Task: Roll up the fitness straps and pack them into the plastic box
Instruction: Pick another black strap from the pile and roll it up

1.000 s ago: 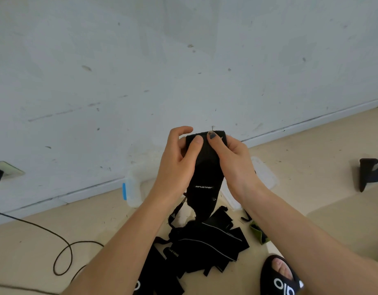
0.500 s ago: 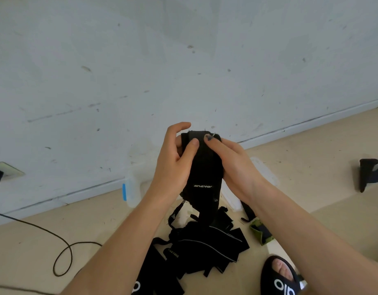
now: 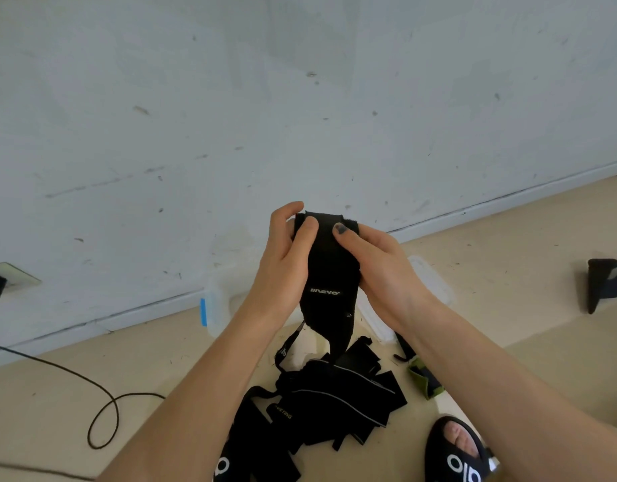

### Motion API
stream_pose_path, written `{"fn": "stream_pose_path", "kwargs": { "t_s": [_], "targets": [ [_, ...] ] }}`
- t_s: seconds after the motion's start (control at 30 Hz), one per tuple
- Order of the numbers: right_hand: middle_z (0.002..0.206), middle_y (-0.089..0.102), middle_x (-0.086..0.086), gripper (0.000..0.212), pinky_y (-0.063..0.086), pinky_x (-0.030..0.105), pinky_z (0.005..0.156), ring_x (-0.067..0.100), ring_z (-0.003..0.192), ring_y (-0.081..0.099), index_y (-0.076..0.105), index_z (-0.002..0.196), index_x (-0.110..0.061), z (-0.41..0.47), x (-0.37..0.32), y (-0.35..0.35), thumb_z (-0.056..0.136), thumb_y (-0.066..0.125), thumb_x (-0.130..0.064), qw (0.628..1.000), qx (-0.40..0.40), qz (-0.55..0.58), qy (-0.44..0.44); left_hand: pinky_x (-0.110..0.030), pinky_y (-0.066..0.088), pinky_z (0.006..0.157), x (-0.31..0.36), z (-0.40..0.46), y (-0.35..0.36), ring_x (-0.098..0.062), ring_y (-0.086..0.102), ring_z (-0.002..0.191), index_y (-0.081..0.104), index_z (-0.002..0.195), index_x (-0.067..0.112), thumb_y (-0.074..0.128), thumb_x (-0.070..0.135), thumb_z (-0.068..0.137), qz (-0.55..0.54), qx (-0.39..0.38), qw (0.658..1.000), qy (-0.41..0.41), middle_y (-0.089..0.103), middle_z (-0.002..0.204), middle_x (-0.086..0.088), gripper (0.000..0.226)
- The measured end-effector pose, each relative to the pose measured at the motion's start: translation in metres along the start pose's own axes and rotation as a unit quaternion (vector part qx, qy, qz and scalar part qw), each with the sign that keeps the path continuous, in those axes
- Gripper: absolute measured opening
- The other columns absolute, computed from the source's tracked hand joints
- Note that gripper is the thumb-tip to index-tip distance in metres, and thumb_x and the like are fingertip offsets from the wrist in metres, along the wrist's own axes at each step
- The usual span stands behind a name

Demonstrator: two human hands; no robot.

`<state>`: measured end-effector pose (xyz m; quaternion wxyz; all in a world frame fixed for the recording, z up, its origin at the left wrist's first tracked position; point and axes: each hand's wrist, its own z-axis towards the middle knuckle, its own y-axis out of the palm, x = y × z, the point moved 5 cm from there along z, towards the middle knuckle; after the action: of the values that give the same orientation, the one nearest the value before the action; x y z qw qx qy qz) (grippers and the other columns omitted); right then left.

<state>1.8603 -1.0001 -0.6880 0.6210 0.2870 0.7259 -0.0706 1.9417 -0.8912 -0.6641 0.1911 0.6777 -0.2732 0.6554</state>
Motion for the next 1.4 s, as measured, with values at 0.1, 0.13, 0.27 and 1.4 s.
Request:
{"fn": "stream_pose_path", "kwargs": {
  "t_s": [0.1, 0.13, 0.27, 1.4],
  "targets": [
    [0.117, 0.075, 0.018, 0.035, 0.055, 0.053, 0.104, 0.032, 0.111, 0.073, 0.071, 0.123, -0.006, 0.002, 0.0, -0.001, 0.109, 0.052, -0.031, 0.999, 0.005, 0.029, 0.02, -0.009, 0.05, 0.071, -0.004, 0.0, 0.005, 0.009, 0.065, 0.086, 0.036, 0.146, 0.033, 0.045, 0.021, 0.109, -0.002, -0.025, 0.999, -0.02, 0.06, 0.118, 0.001, 0.04],
    [0.117, 0.075, 0.017, 0.036, 0.055, 0.053, 0.104, 0.032, 0.111, 0.073, 0.071, 0.124, -0.007, 0.002, 0.001, -0.001, 0.108, 0.052, -0.034, 0.999, -0.002, 0.025, 0.03, -0.011, 0.051, 0.073, -0.004, 0.0, 0.005, 0.008, 0.065, 0.087, 0.037, 0.145, 0.034, 0.045, 0.019, 0.109, 0.001, -0.019, 1.0, -0.015, 0.06, 0.117, 0.002, 0.04],
    [0.11, 0.076, 0.013, 0.028, 0.059, 0.051, 0.097, 0.026, 0.103, 0.075, 0.069, 0.119, -0.011, 0.001, 0.005, 0.002, 0.103, 0.06, -0.033, 0.997, 0.008, -0.078, 0.013, -0.03, 0.056, 0.089, -0.006, 0.007, -0.005, -0.006, 0.068, 0.105, 0.041, 0.141, 0.039, 0.051, 0.025, 0.106, -0.035, 0.038, 0.998, -0.025, 0.064, 0.116, 0.009, 0.038],
    [0.117, 0.069, 0.017, 0.027, 0.064, 0.039, 0.074, 0.026, 0.097, 0.076, 0.057, 0.127, -0.006, 0.0, 0.01, -0.002, 0.103, 0.062, -0.016, 0.986, 0.098, 0.106, 0.082, -0.031, 0.053, 0.089, -0.029, 0.003, 0.002, -0.011, 0.068, 0.11, 0.059, 0.122, 0.026, 0.051, 0.025, 0.105, -0.001, -0.043, 0.99, -0.137, 0.071, 0.116, 0.003, 0.02]
  ]
}}
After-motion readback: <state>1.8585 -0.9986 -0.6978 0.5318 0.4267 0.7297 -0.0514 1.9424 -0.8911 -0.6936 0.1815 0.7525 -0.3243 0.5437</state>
